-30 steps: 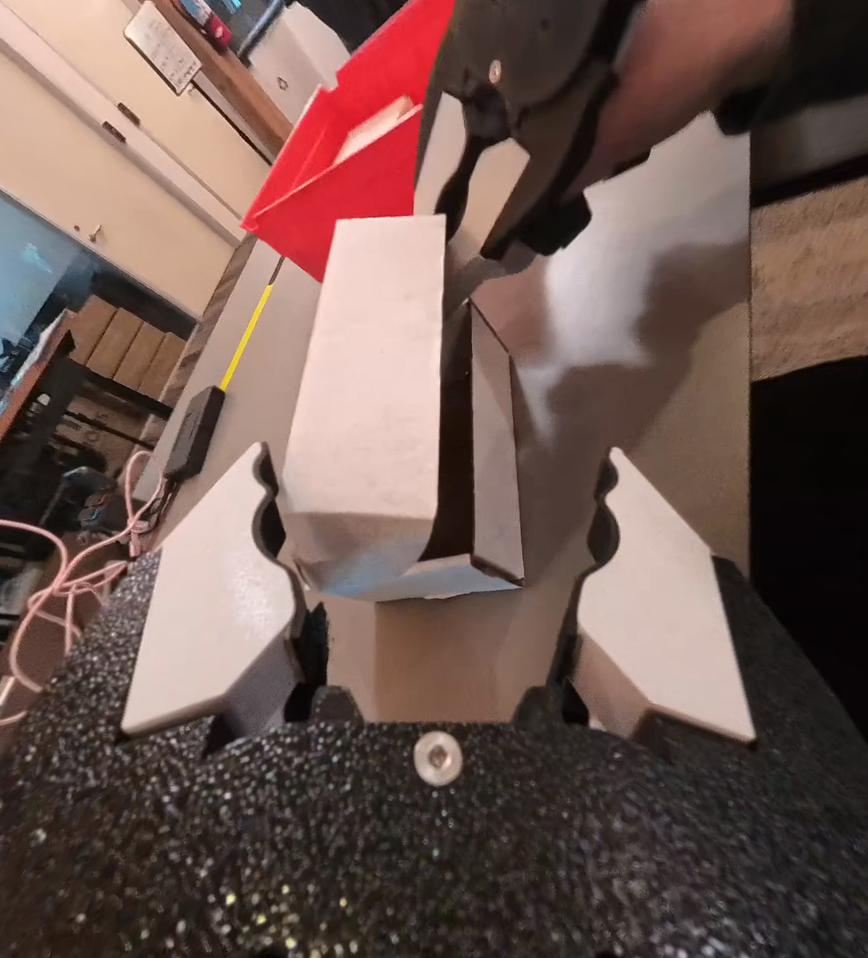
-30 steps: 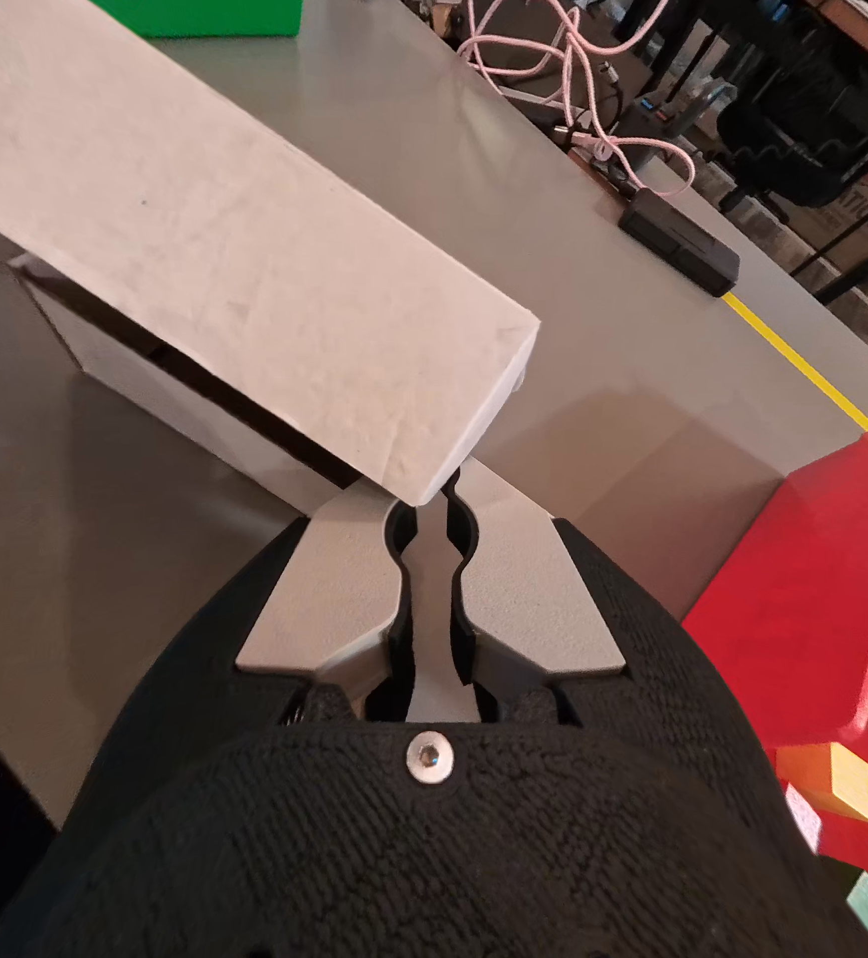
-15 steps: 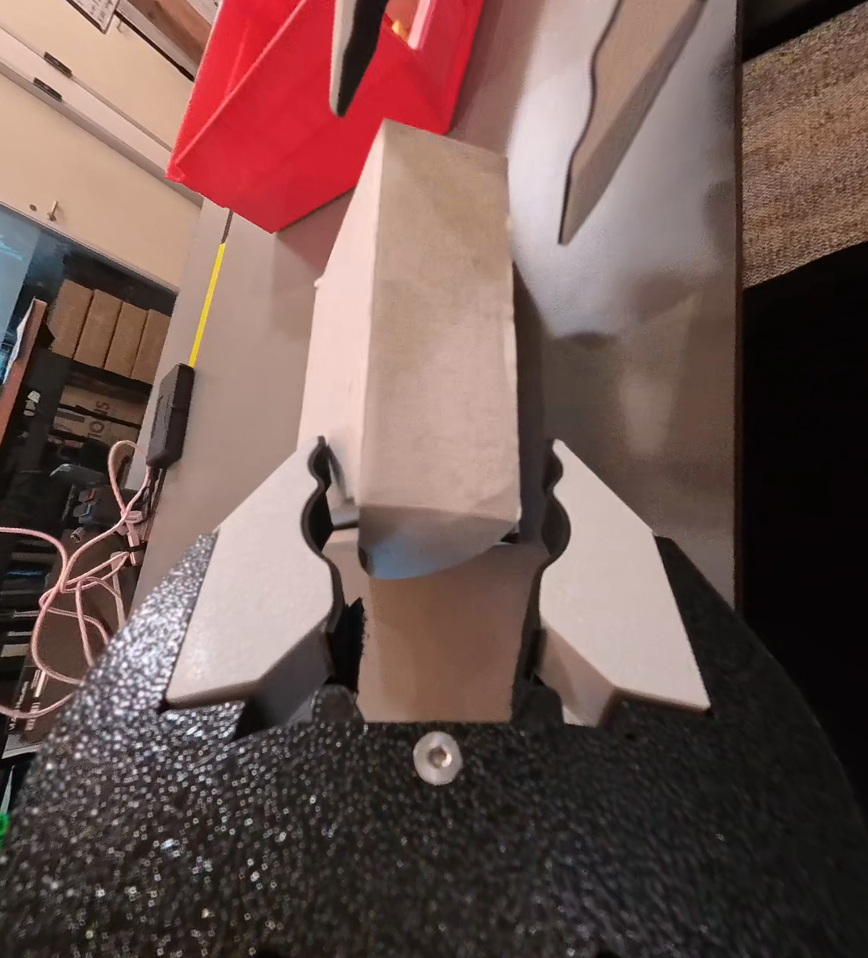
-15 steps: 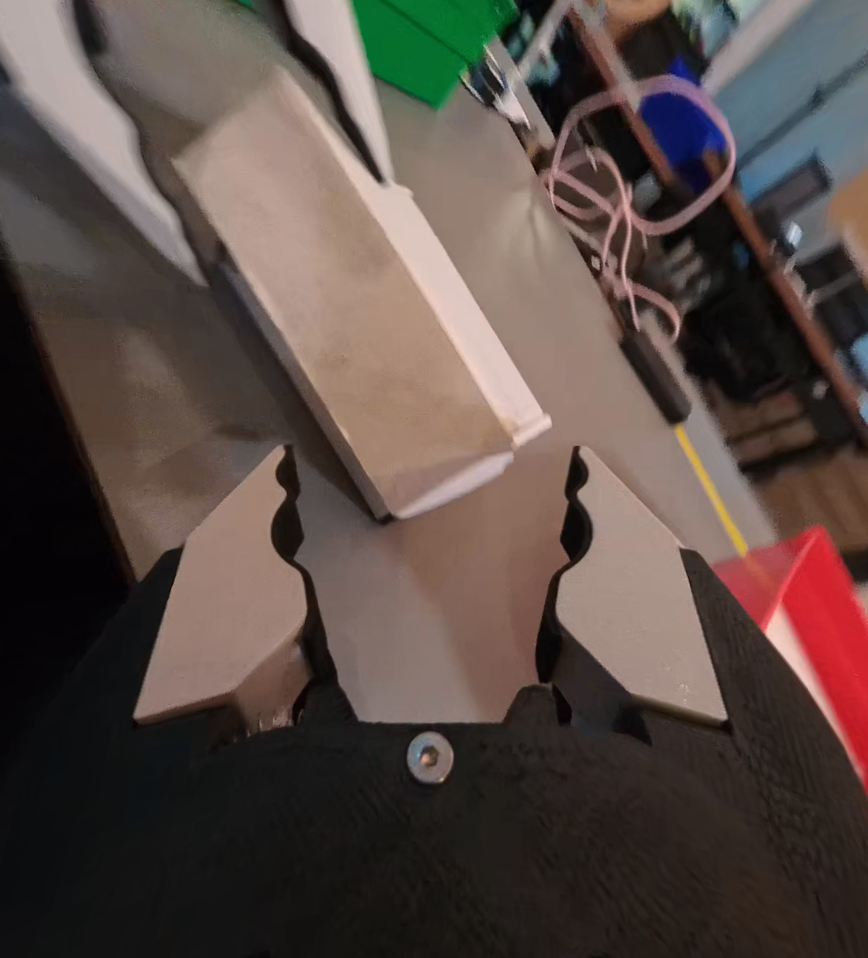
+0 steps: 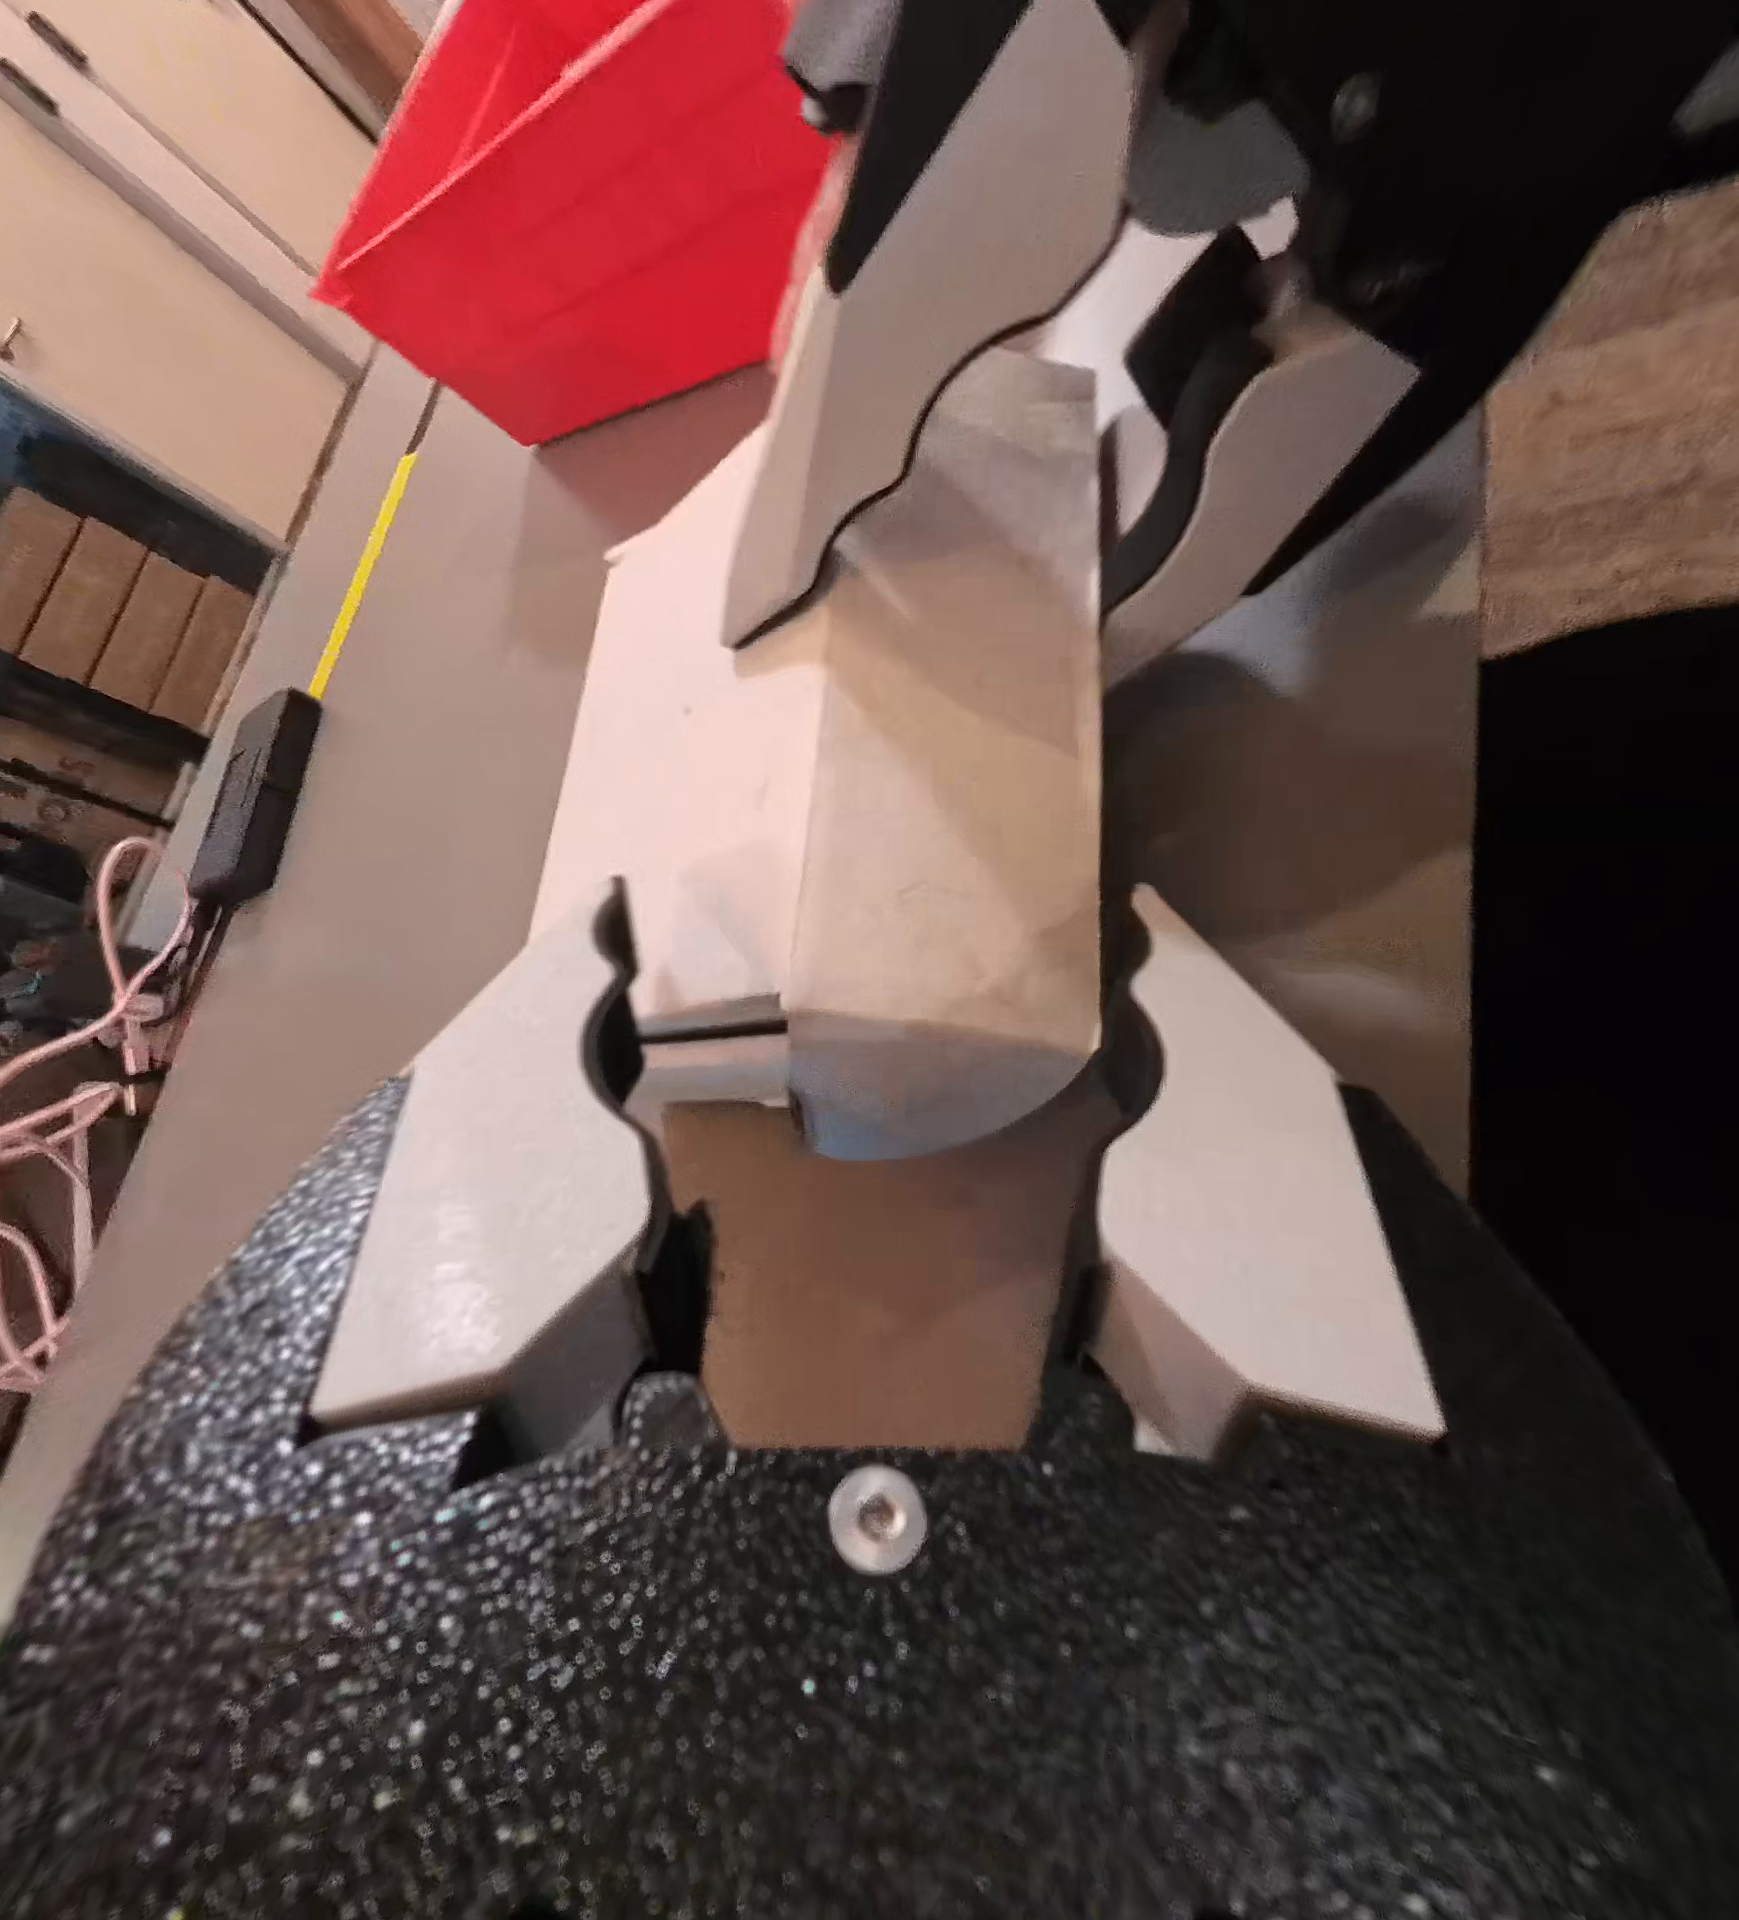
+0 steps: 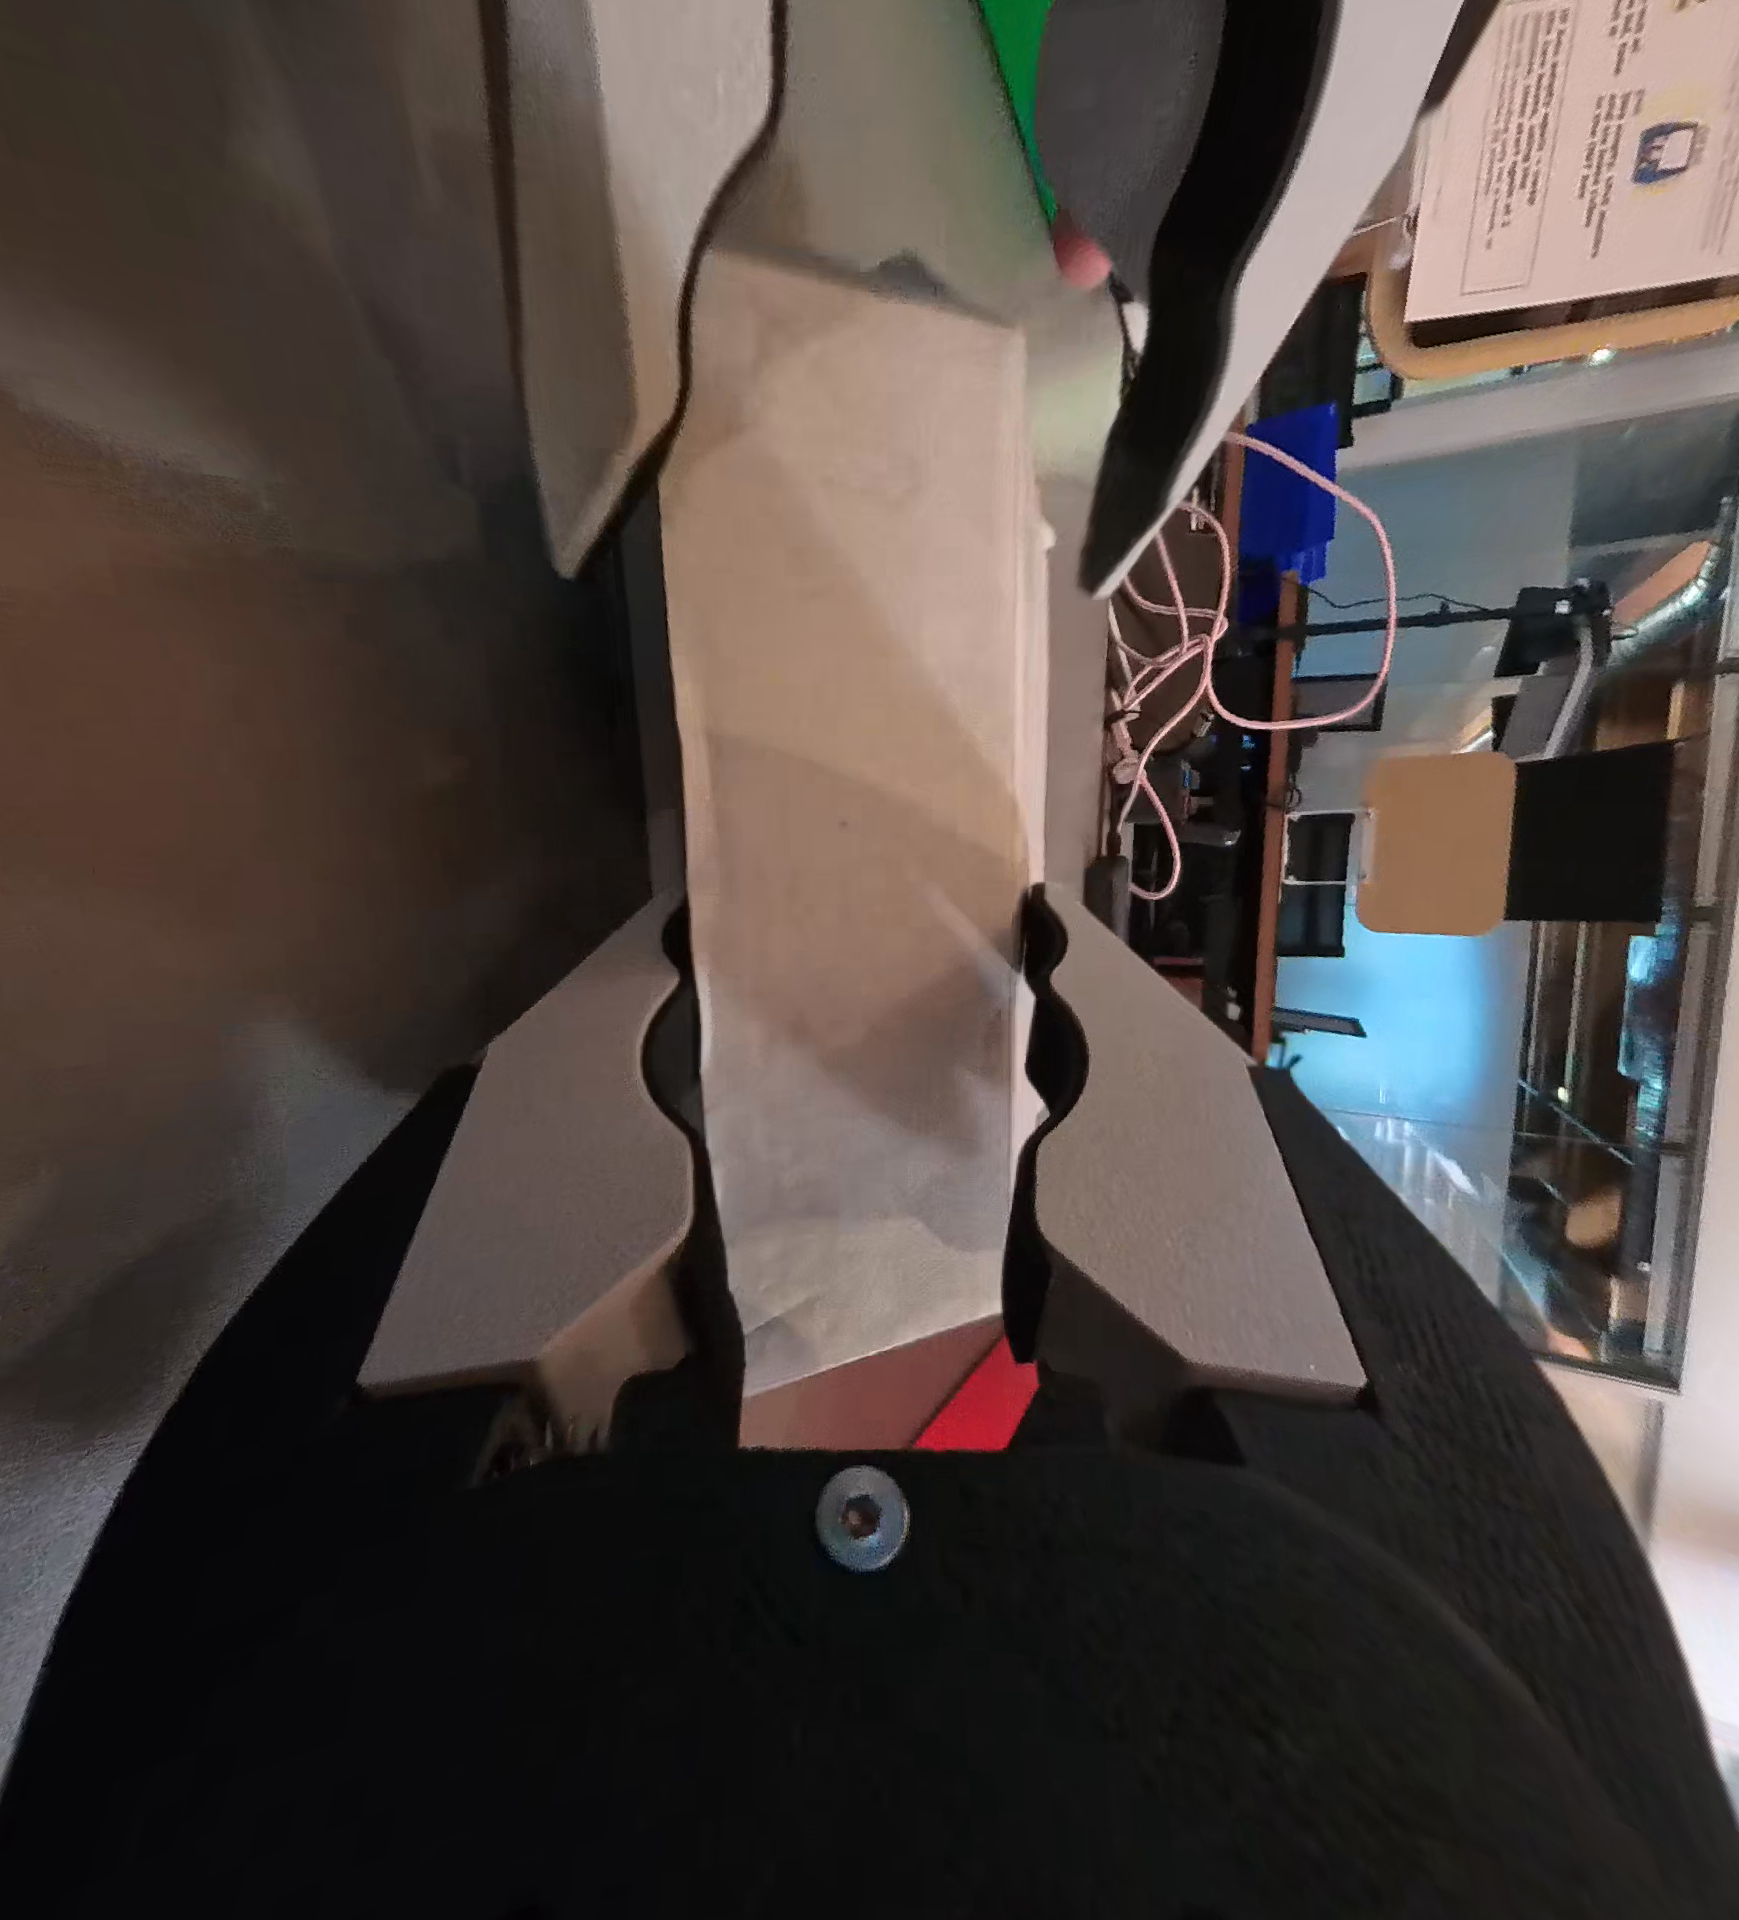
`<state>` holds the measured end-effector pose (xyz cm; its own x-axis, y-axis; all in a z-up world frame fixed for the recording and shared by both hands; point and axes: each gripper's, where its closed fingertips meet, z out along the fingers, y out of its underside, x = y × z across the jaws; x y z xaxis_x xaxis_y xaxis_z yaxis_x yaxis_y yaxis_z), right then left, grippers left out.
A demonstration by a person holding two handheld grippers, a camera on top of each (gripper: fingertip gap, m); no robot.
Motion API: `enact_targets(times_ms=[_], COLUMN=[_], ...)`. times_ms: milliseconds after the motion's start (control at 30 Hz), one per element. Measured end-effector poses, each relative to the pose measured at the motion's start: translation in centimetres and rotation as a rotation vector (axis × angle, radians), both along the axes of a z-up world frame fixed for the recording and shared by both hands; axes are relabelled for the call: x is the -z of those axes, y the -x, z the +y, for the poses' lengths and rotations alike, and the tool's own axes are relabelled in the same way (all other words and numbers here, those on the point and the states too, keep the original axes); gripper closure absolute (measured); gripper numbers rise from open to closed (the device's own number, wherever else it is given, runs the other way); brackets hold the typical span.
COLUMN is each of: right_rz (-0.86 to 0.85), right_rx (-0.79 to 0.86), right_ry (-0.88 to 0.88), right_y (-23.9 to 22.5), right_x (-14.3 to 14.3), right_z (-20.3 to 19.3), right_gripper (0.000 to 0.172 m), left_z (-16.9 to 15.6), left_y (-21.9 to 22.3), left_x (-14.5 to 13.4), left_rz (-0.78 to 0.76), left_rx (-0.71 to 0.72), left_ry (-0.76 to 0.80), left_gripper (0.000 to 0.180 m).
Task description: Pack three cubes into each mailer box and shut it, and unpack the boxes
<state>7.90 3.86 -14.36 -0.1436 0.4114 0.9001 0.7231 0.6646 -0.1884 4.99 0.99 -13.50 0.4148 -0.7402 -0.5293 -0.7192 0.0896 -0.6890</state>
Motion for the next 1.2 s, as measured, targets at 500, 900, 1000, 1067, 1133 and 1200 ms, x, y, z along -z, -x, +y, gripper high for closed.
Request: enact_targets(times_ms=[500, 900, 1000, 1067, 1133, 1200], right_rz=[0.066, 0.106, 0.115, 0.110, 0.088, 0.060], right_rx=[-0.090, -0.076, -0.067, -0.045, -0.027, -0.007], right_ry=[0.030, 0.107, 0.080, 0.043, -0.015, -0.063], right_y=[-0.6, -1.3, -1.4, -1.5, -1.5, -1.3], right_x=[-1.4, -0.4, -0.4, -0.4, -0.7, -1.3], right_z=[0.5, 1.6, 1.6, 2.1, 3.0, 4.0], right_gripper=[0.142, 0.112, 0.094, 0.081, 0.074, 0.074], left_z=[4.4, 6.5, 6.6, 6.8, 7.0, 7.1], left_y=[2.8, 2.6, 2.4, 2.3, 2.3, 2.4], left_x=[4.5, 4.0, 3.6, 3.2, 2.8, 2.5], left_rz=[-0.196, -0.227, -0.286, -0.359, -0.417, -0.440], left_rx=[-0.108, -0.042, -0.046, -0.048, -0.045, -0.043], left_ry=[0.349, 0.364, 0.414, 0.478, 0.546, 0.605], left_gripper=[0.021, 0.062, 0.063, 0.063, 0.063, 0.062])
